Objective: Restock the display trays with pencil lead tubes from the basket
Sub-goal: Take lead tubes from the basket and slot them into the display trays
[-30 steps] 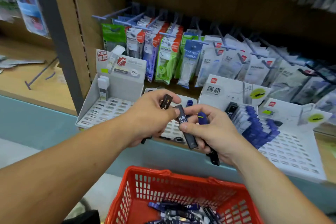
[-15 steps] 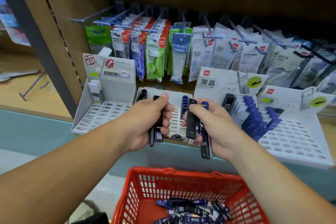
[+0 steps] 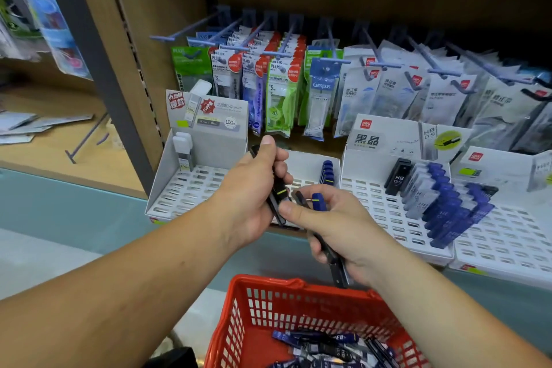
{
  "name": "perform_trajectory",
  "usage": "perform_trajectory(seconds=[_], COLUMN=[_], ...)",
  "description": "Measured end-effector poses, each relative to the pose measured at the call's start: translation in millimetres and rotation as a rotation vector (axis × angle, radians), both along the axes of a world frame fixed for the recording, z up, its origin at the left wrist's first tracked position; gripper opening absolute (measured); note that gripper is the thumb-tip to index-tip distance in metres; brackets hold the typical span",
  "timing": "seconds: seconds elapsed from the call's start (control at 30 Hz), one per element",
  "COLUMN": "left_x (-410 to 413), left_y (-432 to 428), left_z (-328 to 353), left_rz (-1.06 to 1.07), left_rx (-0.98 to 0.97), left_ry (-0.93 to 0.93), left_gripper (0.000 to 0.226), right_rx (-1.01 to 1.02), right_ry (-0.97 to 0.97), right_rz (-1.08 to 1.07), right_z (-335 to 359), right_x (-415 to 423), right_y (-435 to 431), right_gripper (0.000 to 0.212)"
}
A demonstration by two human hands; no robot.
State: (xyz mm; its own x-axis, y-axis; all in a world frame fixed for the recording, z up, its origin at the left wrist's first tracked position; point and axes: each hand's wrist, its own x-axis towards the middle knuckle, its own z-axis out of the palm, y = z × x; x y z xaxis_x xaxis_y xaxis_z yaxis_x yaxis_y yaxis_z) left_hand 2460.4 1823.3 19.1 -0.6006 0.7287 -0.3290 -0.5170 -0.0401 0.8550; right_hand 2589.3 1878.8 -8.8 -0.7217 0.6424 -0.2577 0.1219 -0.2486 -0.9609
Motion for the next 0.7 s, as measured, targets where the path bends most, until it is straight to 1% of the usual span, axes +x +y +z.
perform_trajectory(seconds=[0.1,0.17,0.23,0.3,0.37,0.43,0.47,0.57,0.7], left_x=[4,7,7,6,3,-3,-7,-19,-39], left_y=[0,-1,-2,-5,-9,-13,-15,-19,-26], left_z=[1,0,-2,-4,-4,-4,-5,-8,-4], left_rz=[0.011,-0.005,-0.041,-0.092,-0.148,-0.206,-0.229,-0.232,-0.104], left_rx=[0.005,-0.004,-0.007,-0.013,-0.018,-0.015,-0.018,-0.046,-0.06], left_ry=[0.043,0.083,0.104,0.079,0.015,-0.035,-0.027,0.069,0.186], left_gripper=[0.036,0.038,0.039,0.041,0.043,0.045,0.046,0.048,0.048], right_rx=[0.013,0.026,0.086,0.179,0.277,0.333,0.337,0.345,0.317], right_ry=[0.02,0.022,-0.007,-0.035,-0.061,-0.085,-0.089,-0.111,-0.119], right_rz=[0.045,0.064,0.071,0.113,0.141,0.14,0.136,0.118,0.069], right_z=[4,6,8,9,10,10,9,6,-2], right_x=[0,1,3,5,7,8,8,7,4], right_y=[-4,-6,-6,-7,-7,-5,-4,-2,0], right_gripper=[0.023,0.027,0.028,0.019,0.011,0.007,0.008,0.011,0.014])
